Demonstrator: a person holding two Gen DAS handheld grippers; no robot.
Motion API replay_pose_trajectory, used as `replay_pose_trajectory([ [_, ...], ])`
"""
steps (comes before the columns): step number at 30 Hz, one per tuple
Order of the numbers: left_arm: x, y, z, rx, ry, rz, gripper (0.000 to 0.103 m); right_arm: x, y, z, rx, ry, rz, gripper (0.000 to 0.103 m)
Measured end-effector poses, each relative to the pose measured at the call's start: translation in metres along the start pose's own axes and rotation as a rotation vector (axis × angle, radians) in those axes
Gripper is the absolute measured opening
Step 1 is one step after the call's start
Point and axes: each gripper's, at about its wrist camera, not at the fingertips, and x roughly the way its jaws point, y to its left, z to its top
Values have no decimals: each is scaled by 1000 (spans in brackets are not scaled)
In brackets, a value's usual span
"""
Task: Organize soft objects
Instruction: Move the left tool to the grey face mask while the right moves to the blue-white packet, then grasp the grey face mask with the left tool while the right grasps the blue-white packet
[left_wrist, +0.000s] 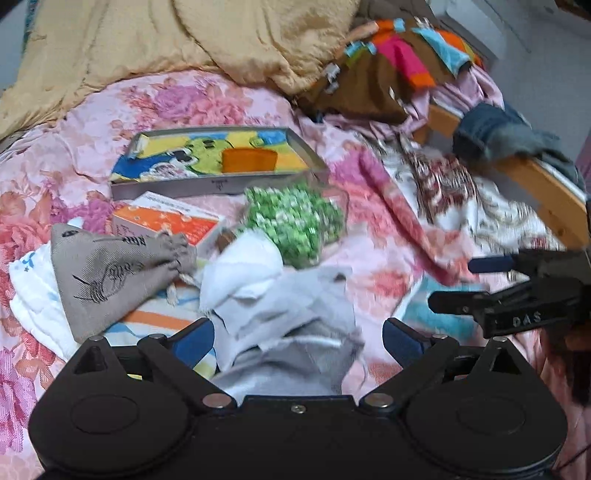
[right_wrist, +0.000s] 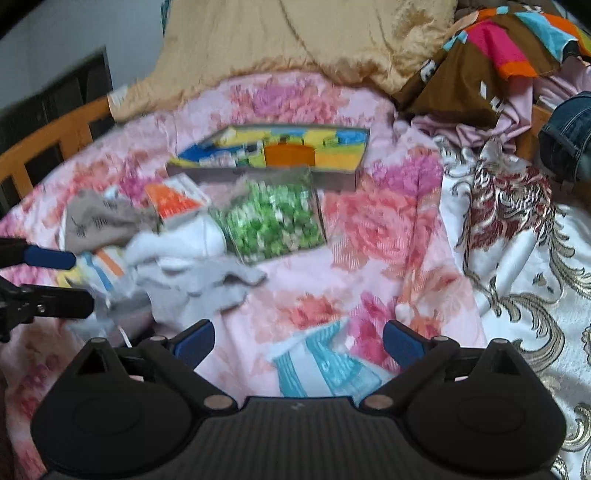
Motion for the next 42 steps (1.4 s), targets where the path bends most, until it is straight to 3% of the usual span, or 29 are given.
replay_pose_trajectory([
  [9, 14, -10, -9, 89, 85, 13, 98, 12, 2, -3, -25, 55, -30, 100],
  [18, 23, -12, -10, 110, 125, 40, 96, 21, -2, -4, -9, 93, -60, 100],
  [21, 25, -16, -11, 144, 138, 35, 91, 26, -4, -5, 0, 119, -69, 100],
  [28, 32, -19, -14, 161, 178, 26, 68, 35, -1, -8, -20, 162, -60, 98],
  [33, 37, -19, -15, 167, 207, 41, 63, 39, 2, -9, -37, 182, -38, 89],
  [35, 37, -20, -16, 171, 211, 41, 62, 39, 4, -10, -44, 186, -19, 76],
  [42, 39, -20, -17, 165, 227, 35, 54, 38, 8, -11, -54, 177, 12, 65],
])
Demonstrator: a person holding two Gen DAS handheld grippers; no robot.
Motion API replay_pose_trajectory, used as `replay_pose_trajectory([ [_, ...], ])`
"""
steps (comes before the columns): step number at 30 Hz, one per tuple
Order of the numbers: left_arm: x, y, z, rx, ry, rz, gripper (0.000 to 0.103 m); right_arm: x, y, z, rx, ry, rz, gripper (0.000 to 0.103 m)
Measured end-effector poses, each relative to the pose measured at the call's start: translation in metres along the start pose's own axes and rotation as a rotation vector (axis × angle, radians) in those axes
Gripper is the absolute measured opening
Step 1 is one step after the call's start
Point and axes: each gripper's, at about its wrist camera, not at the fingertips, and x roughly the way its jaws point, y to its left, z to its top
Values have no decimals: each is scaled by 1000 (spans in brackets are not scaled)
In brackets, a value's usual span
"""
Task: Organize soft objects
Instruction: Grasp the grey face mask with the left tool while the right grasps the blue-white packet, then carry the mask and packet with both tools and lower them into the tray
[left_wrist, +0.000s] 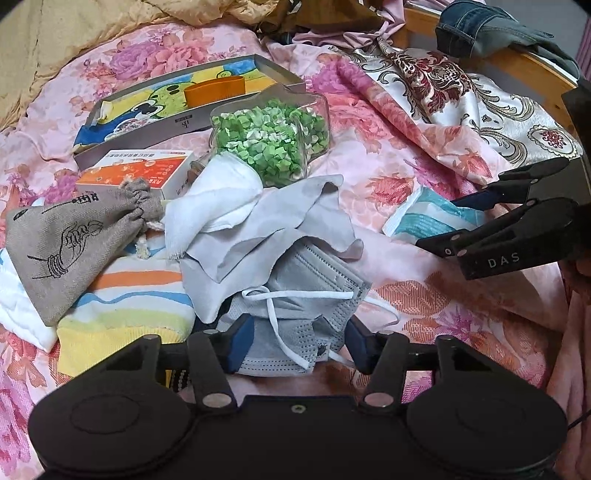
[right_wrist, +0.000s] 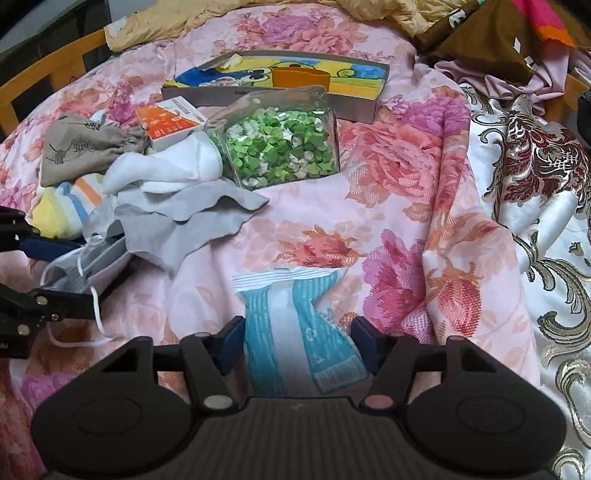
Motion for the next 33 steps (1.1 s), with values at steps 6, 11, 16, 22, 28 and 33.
replay_pose_trajectory([
  [6, -2, -2, 0, 0, -10, -23, 55, -3, 2, 1, -4, -25, 48, 62],
  [11, 2, -13, 2, 31, -19, -15, 69, -8, 4, 1, 1, -56, 91, 61],
  [16, 14, -34, 3, 155, -17, 89, 70, -13, 4, 2, 6, -91, 128, 59],
  [22, 22, -27, 4, 143, 10, 145, 42, -15, 5, 2, 8, -124, 167, 55],
  [28, 6, -11, 4, 63, -20, 94, 15, -16, 6, 3, 16, -143, 185, 53],
  [33, -15, 5, -1, -42, -46, -46, 14, -21, 6, 2, 25, -177, 203, 53],
])
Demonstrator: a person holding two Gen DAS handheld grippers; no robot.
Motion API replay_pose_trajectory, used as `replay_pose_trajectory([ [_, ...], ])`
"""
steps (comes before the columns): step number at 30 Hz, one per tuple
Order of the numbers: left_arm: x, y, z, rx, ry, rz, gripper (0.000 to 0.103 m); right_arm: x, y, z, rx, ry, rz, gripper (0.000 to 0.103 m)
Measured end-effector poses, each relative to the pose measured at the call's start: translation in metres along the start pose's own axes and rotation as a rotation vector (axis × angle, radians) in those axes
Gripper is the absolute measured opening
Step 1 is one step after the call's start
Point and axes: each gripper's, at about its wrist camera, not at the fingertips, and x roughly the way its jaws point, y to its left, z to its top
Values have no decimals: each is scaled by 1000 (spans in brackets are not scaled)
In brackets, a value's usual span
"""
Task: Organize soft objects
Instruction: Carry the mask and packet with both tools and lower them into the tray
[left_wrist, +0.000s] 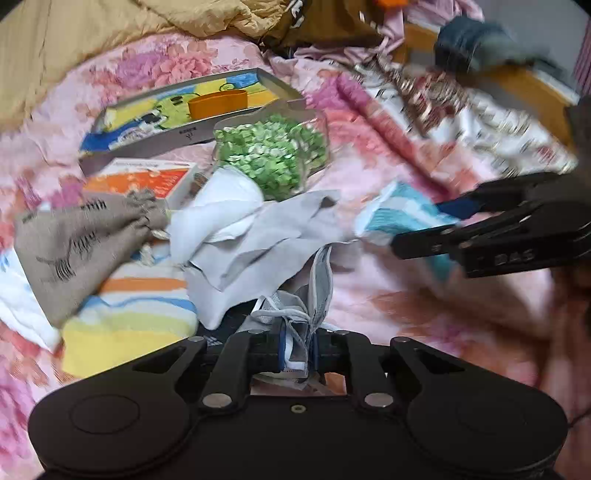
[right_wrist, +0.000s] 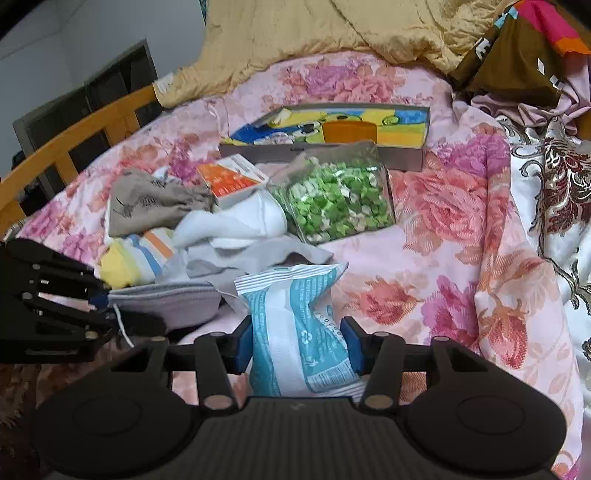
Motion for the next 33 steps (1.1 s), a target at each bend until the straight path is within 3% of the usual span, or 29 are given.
replay_pose_trajectory([
  [5, -12, 10, -5, -105, -5, -118, 14, -6, 5, 2, -9, -37, 5, 53],
  [11, -24, 23, -1, -204, -67, -174, 15, -13, 6, 10, 11, -92, 16, 53],
  [16, -34, 37, 16, -268, -186, -149, 16, -8, 3, 41, 40, -170, 43, 54],
  [21, -37, 53, 47, -306, -302, -77, 16, 10, -7, 85, 44, -260, 53, 54],
  [27, -27, 85, 92, -396, -381, -16, 18, 43, -33, 132, 53, -312, 56, 54],
  [33, 11, 115, 150, -445, -430, 23, 18, 74, -75, 162, 85, -398, 79, 54],
])
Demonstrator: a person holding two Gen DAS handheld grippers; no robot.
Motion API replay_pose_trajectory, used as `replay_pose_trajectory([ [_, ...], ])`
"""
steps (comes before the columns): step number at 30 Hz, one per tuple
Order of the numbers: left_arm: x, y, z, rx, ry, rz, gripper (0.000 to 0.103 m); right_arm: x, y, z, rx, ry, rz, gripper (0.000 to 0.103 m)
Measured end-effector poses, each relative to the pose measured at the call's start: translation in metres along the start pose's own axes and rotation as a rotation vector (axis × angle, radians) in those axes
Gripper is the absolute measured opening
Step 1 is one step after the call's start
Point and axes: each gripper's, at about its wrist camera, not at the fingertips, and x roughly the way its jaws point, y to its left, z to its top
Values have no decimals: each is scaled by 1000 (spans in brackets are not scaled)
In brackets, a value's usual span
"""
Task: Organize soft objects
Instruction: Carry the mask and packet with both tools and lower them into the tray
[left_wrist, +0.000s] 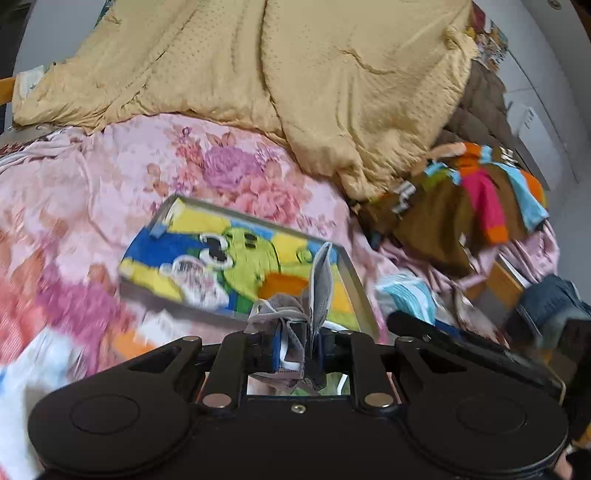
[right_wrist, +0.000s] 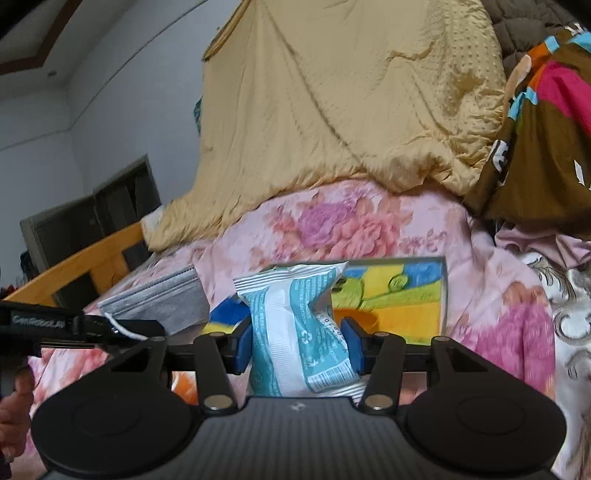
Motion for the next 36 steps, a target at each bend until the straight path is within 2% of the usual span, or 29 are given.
replay_pose_trajectory([
  [3, 37, -1, 17, 8, 7, 20, 18, 10, -21, 5, 34, -16, -9, 54],
  [8, 101, 4, 41, -59, 66, 2, 18, 21, -46, 14, 87, -43, -48, 54],
  [13, 145, 1, 61, 13, 116, -47, 19, 43, -55, 15, 125, -15, -89, 54],
  [16, 165, 9, 66, 21, 145, -59, 19, 60, -53, 12, 120, 20, -116, 55],
  [21, 182, 34, 62, 0, 172, -102, 19, 85, -40, 15, 93, 63, -169, 55],
  [27, 185, 66, 54, -32, 204, -106, 19, 122, -16, 28, 86, 137, -207, 55],
  [32, 181, 97, 59, -101, 214, -147, 19, 151, 7, 37, 28, 203, -232, 55],
  [36, 181, 113, 66, -123, 220, -139, 19, 169, 20, 42, 28, 248, -267, 55],
])
